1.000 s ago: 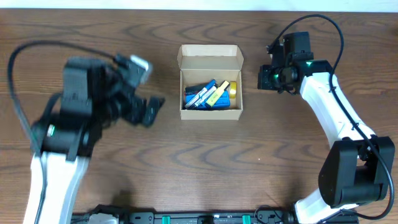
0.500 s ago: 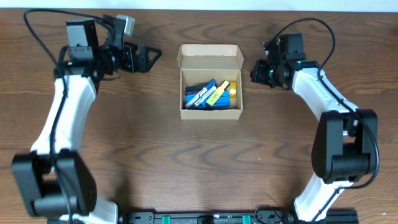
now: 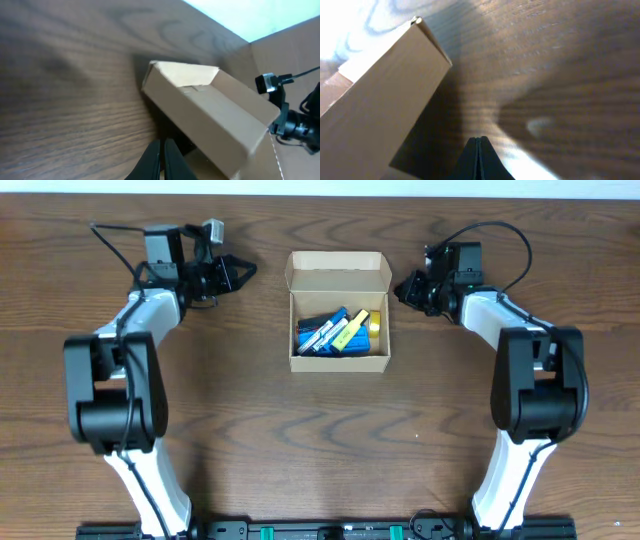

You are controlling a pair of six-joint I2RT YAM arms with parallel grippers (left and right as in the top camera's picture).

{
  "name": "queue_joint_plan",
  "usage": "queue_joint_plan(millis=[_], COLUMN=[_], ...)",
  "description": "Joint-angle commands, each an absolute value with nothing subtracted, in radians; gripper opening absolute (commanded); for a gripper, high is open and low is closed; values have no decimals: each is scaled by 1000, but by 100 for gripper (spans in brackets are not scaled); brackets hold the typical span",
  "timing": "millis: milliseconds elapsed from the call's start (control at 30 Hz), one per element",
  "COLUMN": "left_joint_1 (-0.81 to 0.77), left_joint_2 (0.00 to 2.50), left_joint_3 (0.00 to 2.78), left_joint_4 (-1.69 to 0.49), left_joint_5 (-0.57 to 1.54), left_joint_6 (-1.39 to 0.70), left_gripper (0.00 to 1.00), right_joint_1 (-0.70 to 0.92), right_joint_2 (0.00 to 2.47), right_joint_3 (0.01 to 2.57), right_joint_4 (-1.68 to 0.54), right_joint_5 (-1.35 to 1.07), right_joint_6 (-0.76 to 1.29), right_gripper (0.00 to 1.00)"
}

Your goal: Pack container

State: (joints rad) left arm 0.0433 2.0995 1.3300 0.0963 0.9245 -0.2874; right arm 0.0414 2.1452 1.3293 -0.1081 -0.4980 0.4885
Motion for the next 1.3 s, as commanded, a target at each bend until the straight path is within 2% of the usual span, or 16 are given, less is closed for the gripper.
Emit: queue_joint_plan(millis=[0,300,600,1033,1267], left_joint_1=[35,-15,-60,-63,-56], left_joint_2=[2177,2329,2349,2347,2346], left_joint_3=[1375,1539,1557,1586,1644], left_joint_4=[134,124,107,125,171], left_joint_5=[989,1067,1077,1197,1275], left_joint_6=[-406,-505,-525,-517,-517], left_gripper=[6,6,6,6,6], right_joint_1=[33,38,41,39,31], right_joint_2=[2191,2211,2211,2211,2209], right_joint_3=[1326,1326,1326,1327,1328], right_joint_4=[-59,58,111,265,447], right_joint_5=[-558,-577,-625,-821,-965], right_joint_6=[591,655,707,717,702], right_gripper=[1,2,1,1,2])
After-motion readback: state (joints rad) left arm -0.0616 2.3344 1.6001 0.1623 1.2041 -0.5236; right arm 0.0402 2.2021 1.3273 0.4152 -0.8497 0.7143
